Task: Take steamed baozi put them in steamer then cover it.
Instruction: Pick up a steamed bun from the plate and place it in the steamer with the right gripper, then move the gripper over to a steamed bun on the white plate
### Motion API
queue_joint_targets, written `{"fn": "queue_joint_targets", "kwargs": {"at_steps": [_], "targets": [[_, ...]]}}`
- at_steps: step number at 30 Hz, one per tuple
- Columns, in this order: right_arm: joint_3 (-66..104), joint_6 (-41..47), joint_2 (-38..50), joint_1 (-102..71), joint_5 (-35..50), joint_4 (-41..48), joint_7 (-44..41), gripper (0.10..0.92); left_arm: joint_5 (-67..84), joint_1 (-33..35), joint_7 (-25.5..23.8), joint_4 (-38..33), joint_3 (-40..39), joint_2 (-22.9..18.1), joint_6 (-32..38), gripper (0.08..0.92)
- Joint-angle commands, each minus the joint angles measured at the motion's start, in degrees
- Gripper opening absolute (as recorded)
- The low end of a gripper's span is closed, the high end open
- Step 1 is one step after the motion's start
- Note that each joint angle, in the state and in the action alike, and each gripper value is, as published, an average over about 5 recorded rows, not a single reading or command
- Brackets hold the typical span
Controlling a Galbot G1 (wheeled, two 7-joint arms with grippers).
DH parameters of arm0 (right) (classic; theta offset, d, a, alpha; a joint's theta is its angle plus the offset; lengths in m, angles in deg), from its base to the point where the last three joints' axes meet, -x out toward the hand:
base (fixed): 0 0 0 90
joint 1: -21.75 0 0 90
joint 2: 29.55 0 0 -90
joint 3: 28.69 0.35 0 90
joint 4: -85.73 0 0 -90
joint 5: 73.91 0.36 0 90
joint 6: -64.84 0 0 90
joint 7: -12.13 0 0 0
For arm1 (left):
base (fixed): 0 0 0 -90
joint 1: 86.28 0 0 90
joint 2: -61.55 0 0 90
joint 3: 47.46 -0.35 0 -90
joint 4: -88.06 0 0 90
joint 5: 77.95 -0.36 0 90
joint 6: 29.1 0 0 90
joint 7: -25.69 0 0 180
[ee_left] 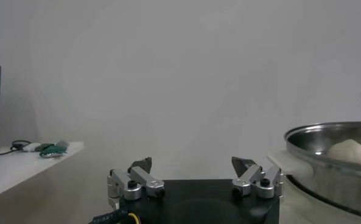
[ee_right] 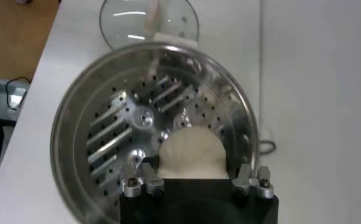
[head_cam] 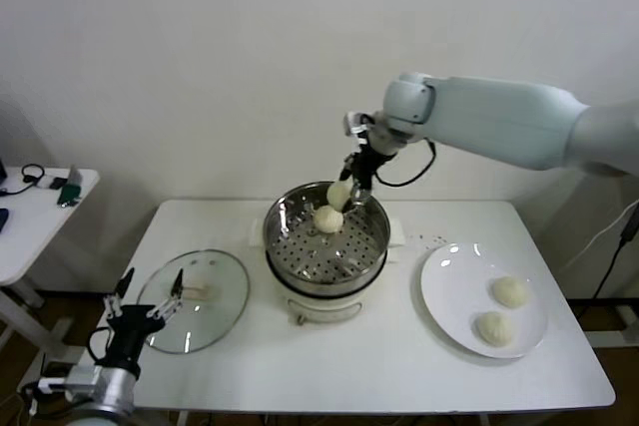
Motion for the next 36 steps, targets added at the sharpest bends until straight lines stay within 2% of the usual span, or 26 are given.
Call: {"fn": "queue_joint_targets", "kwargs": {"at_steps": [1,19,25,31,36], "targets": [[-0.4,0.4,-10.5,-6.4,1.6,4.1,0.8,0.704,0.4,0.0,0.1,-0.6,0.1,0.2,-0.7,0.823],[-1.3,0.6,-12.6,-10.6,-1.3,8.6,-0.1,0.707,0.4,-0.1,0.1,-0.5,-0.1,0.4,-0.7,0.823],[-0.2,1.4,-11.2,-9.2,-1.9,7.3,-0.6,0.806,0.3,-0.1,0.1,-0.6,-0.2,0.4,-0.7,0.823],[-0.1,0.8,-5.0,-2.9,-2.3,1.6,-2.3,0.822,0.3,-0.2,0.2,-0.6,-0.2,0.4,-0.7,0.823],[-1.7,-1.5,5.2,4.4,-4.9,-6.2,-6.1,0.823,0.3,-1.0,0.1,-0.6,0.1,0.3,-1.2,0.823]]}}
